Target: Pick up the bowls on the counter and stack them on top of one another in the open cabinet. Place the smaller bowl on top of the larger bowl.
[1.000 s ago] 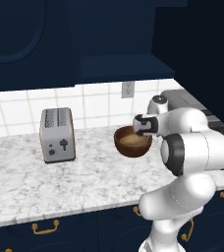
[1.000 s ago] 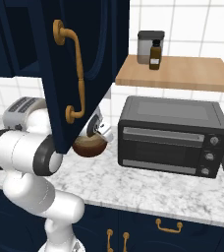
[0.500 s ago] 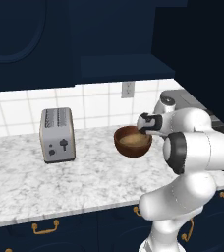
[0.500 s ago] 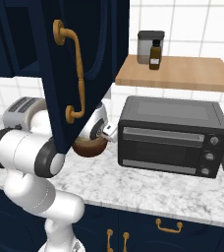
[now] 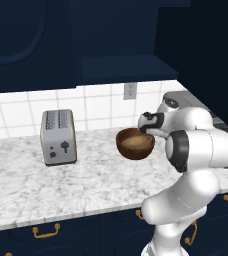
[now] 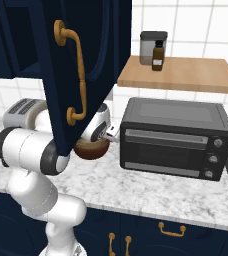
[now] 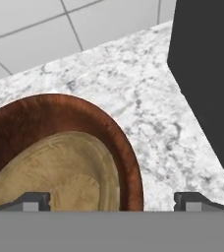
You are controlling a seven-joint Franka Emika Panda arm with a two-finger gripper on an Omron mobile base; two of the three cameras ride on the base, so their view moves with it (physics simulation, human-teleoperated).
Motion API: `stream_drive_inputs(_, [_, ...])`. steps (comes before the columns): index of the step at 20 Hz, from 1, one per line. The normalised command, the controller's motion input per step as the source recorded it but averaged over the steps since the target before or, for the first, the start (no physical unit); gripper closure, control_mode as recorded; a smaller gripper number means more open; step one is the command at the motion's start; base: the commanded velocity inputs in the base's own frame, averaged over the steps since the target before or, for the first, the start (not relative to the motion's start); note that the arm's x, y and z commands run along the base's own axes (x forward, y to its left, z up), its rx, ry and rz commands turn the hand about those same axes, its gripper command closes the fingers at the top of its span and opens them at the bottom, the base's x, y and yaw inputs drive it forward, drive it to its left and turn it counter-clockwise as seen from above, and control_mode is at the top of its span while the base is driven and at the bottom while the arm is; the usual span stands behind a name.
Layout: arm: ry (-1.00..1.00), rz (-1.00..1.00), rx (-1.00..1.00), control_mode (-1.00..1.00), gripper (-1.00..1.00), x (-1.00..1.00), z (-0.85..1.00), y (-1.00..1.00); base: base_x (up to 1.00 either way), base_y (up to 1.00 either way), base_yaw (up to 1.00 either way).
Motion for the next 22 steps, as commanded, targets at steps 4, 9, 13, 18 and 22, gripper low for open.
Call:
stream_drive_inputs(4, [0.0, 0.03, 0.0, -1.0, -1.0, 0.17, -0.08, 0.0, 0.0, 0.0, 0.0])
stream_drive_inputs(9, [0.0, 0.0, -0.01, -1.0, -1.0, 0.07, -0.28, 0.0, 0.0, 0.0, 0.0])
stream_drive_inputs(13, [-0.01, 0.0, 0.0, -1.0, -1.0, 0.14, -0.09, 0.0, 0.0, 0.0, 0.0])
stream_drive_inputs(18, [-0.01, 0.0, 0.0, -1.0, -1.0, 0.34, 0.0, 0.0, 0.0, 0.0, 0.0])
stream_drive_inputs(22, [0.0, 0.0, 0.0, -1.0, -1.0, 0.09, -0.25, 0.0, 0.0, 0.0, 0.0])
